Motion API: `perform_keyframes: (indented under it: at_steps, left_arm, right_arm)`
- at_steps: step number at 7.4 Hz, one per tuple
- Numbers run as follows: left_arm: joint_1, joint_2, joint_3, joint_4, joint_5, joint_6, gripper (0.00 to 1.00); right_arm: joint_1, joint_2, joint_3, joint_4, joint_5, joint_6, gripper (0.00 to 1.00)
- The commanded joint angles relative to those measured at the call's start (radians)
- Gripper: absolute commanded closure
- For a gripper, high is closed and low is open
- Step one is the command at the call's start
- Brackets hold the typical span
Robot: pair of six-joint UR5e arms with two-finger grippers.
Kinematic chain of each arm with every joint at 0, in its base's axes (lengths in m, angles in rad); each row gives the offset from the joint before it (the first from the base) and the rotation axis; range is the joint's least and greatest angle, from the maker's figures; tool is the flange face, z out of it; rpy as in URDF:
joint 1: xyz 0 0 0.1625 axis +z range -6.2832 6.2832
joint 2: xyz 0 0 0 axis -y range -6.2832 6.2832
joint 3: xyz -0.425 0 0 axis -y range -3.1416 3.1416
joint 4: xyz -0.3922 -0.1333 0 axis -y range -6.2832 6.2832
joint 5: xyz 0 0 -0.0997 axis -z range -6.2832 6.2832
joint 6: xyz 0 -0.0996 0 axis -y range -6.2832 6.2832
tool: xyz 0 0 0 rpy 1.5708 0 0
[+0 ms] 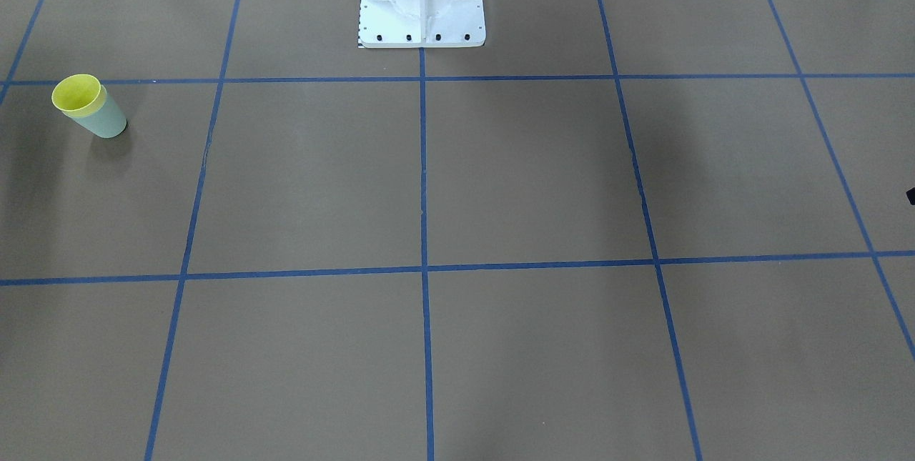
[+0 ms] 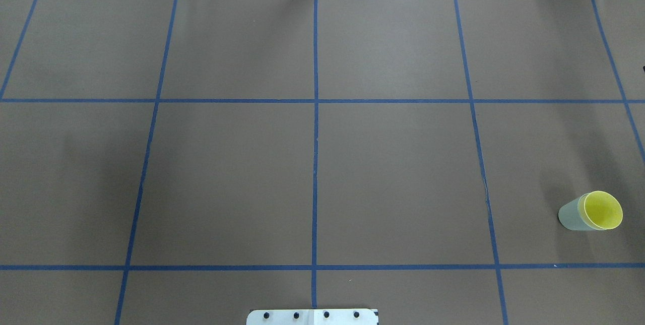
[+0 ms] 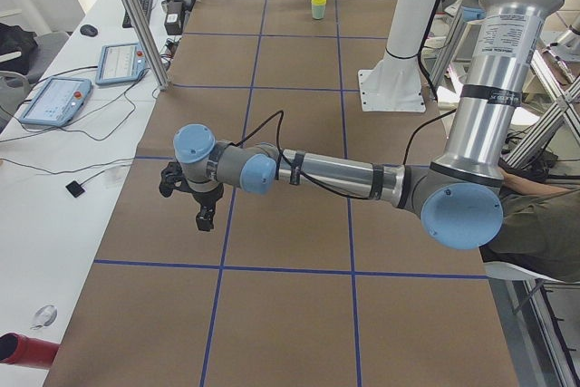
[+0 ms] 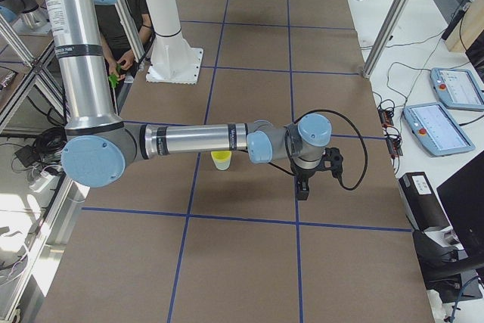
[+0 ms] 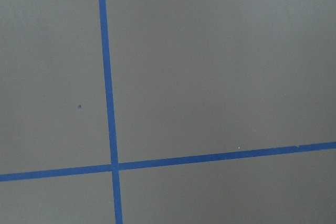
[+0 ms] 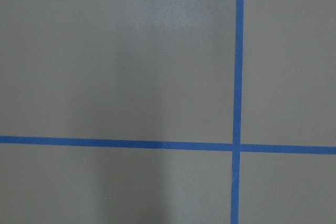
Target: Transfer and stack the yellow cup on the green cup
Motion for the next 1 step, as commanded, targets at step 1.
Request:
perform_keyframes:
  at_steps: [1]
  left_arm:
    - [0.000, 0.000, 0.002, 0.000, 0.004, 0.000, 0.00]
  right_arm:
    - [0.001, 0.000, 0.001, 0.000, 0.001, -0.001, 0.00]
